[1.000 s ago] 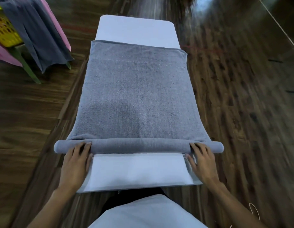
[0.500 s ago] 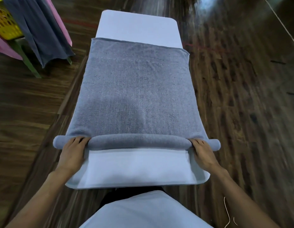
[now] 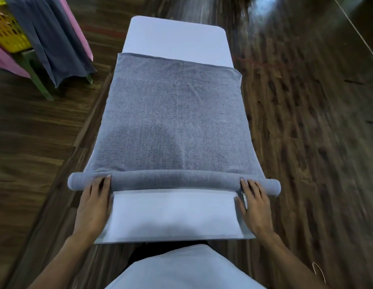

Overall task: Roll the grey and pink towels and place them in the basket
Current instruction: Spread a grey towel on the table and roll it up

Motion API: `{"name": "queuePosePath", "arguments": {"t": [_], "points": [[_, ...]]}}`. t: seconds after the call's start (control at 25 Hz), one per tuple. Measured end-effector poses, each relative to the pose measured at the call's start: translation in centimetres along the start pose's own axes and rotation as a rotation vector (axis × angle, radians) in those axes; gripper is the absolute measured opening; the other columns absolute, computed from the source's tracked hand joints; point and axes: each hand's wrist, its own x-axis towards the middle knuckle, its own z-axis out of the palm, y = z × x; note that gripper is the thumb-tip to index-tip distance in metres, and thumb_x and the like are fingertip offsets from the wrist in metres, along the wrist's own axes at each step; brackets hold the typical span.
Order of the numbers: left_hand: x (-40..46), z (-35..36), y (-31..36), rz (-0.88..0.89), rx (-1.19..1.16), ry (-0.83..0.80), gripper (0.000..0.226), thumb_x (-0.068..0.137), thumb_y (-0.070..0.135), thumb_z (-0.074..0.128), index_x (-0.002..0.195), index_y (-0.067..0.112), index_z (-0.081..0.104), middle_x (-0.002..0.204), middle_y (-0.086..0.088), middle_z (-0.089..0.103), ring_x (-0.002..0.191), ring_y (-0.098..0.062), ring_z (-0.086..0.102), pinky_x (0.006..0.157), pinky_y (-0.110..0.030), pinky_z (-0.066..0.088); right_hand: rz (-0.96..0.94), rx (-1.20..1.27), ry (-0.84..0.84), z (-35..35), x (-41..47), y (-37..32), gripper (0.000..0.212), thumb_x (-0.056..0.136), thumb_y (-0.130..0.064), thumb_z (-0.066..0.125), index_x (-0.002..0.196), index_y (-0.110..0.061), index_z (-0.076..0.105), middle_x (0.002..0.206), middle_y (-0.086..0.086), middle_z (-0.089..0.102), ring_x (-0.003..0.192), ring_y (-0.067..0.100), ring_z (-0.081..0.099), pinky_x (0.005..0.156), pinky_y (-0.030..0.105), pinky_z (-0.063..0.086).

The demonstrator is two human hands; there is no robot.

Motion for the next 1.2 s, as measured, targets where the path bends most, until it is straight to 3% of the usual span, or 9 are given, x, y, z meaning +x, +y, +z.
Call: {"name": "queuePosePath", "arguments": {"t": [0.12,0.2,0.44,0.6,0.68,0.76,0.88,1.04,1.2], "points": [[1.4,0.2,0.0,-0.031,-0.092,-0.057,0.052,0.094,0.001,0.049,0.144,0.004,0.036,0.144,-0.015,0.038,0.132,-0.032,0.033,0.111,-0.05,0.034,0.035,-0.006,-0.109,0.7,1.6,0.6,0.052,0.095,-0.028,0.055,0.143,-0.012,0.045,0.141,0.012,0.051,0.133,0.033,0.044,0.109,0.053,0.039],[3.5,-0.3,0.3,-0.054,-0.124,-0.083,0.046,0.094,0.004,0.049,0.139,0.006,0.042,0.139,-0.013,0.043,0.126,-0.03,0.038,0.107,-0.052,0.039,0.097,0.039,-0.122,0.3,3.7,0.3,0.044,0.095,-0.028,0.046,0.135,-0.012,0.053,0.132,0.012,0.058,0.127,0.033,0.049,0.107,0.054,0.039],[3.0,-0.9,-1.0,-0.034,-0.187,-0.145,0.037,0.09,0.003,0.051,0.127,0.009,0.053,0.125,-0.011,0.054,0.112,-0.03,0.05,0.098,-0.049,0.044,0.088,0.095,-0.229,-2.1,3.2,-0.1,0.063,0.09,-0.043,0.018,0.129,-0.015,0.059,0.128,0.006,0.061,0.119,0.027,0.053,0.107,0.046,0.037],[6.1,-1.3,-2.6,0.085,-0.149,-0.278,0.045,0.074,0.016,0.048,0.11,-0.004,0.066,0.102,-0.023,0.065,0.096,-0.042,0.06,0.088,-0.047,0.045,0.05,0.058,-0.471,-2.2,5.8,2.0,0.037,0.1,-0.025,0.038,0.135,-0.022,0.051,0.131,0.005,0.056,0.122,0.028,0.05,0.104,0.044,0.037],[9.1,-1.4,-2.1,-0.107,-0.229,-0.306,0.033,0.078,0.003,0.055,0.108,-0.006,0.066,0.105,-0.023,0.066,0.1,-0.04,0.062,0.089,-0.042,0.044,0.136,0.185,-0.393,-1.7,8.1,1.7,0.032,0.096,-0.012,0.051,0.128,-0.017,0.056,0.127,0.011,0.052,0.114,0.032,0.053,0.099,0.043,0.042],[10.6,-1.5,-1.4,-0.219,-0.301,-0.186,0.027,0.075,-0.009,0.062,0.1,-0.001,0.068,0.102,-0.023,0.064,0.097,-0.041,0.061,0.087,-0.042,0.046,0.266,0.297,-0.141,-1.4,8.8,0.3,0.022,0.089,0.0,0.06,0.11,-0.009,0.062,0.121,0.014,0.047,0.105,0.032,0.053,0.093,0.042,0.047],[7.6,-1.1,0.0,-0.065,-0.063,0.074,0.017,0.083,-0.002,0.062,0.096,0.006,0.069,0.104,-0.02,0.056,0.093,-0.04,0.05,0.081,-0.048,0.044,0.159,0.092,0.063,-0.7,6.2,-1.0,0.02,0.09,-0.006,0.063,0.109,-0.009,0.065,0.116,0.013,0.057,0.107,0.033,0.053,0.091,0.046,0.047],[2.9,1.3,1.0,0.079,0.055,0.132,0.04,0.09,0.007,0.046,0.129,-0.002,0.051,0.125,-0.025,0.05,0.111,-0.042,0.048,0.094,-0.051,0.041,0.017,0.087,-0.02,0.4,4.0,0.2,0.047,0.089,-0.017,0.068,0.133,-0.007,0.055,0.133,0.013,0.057,0.124,0.032,0.052,0.104,0.05,0.044],[6.6,1.2,0.5,0.035,-0.019,0.025,0.043,0.086,-0.004,0.057,0.128,0.002,0.052,0.126,-0.021,0.053,0.112,-0.04,0.05,0.097,-0.053,0.043,0.052,0.125,-0.071,0.0,7.5,0.0,0.036,0.086,-0.008,0.06,0.122,-0.002,0.061,0.121,0.018,0.064,0.112,0.037,0.058,0.101,0.05,0.045]]}}
